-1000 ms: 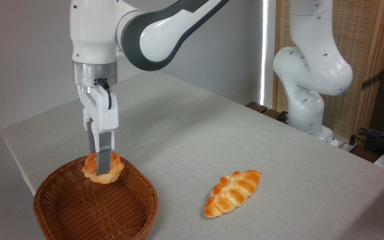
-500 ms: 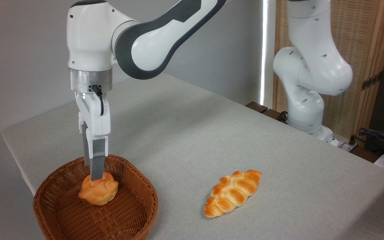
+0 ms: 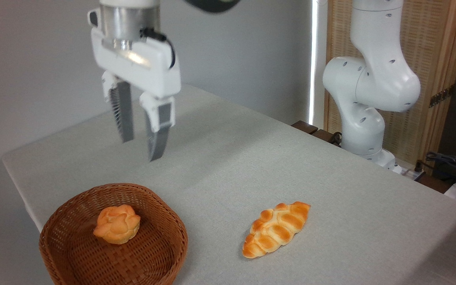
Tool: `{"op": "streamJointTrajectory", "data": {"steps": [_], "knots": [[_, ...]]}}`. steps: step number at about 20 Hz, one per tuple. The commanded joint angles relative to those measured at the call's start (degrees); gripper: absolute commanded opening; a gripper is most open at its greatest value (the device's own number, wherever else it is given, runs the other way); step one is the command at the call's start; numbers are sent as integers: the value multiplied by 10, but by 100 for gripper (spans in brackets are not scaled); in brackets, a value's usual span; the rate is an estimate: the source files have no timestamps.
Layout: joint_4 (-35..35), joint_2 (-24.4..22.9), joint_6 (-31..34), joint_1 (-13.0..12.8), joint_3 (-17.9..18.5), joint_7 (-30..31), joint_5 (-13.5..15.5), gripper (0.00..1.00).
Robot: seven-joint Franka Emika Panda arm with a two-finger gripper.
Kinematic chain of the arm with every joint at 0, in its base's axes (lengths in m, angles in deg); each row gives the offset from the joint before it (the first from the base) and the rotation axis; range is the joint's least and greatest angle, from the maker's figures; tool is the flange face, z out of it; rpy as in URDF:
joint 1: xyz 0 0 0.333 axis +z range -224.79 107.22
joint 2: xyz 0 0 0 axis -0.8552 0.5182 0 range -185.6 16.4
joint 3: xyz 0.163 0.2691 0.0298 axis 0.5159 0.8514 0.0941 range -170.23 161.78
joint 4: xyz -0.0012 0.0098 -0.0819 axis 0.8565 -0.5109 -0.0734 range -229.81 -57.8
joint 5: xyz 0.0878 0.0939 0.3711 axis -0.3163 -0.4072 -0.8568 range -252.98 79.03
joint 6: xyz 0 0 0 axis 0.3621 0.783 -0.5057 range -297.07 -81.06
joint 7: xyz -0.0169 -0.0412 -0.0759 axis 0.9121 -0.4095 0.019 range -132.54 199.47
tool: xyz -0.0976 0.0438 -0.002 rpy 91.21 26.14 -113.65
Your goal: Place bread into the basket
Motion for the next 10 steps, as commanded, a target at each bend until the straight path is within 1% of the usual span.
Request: {"op": "streamJointTrajectory", "data": {"steps": [1, 3, 5, 7, 8, 10], "knots": [[54, 13, 103, -2, 12, 4, 9, 100], [66, 17, 136, -2, 18, -7, 8, 100], [72, 20, 147, -2, 19, -9, 6, 100], [73, 20, 159, -2, 19, -11, -17, 100], [74, 20, 165, -5, 20, -11, -24, 100], [74, 20, 164, -13, 34, -12, -25, 100]]}}
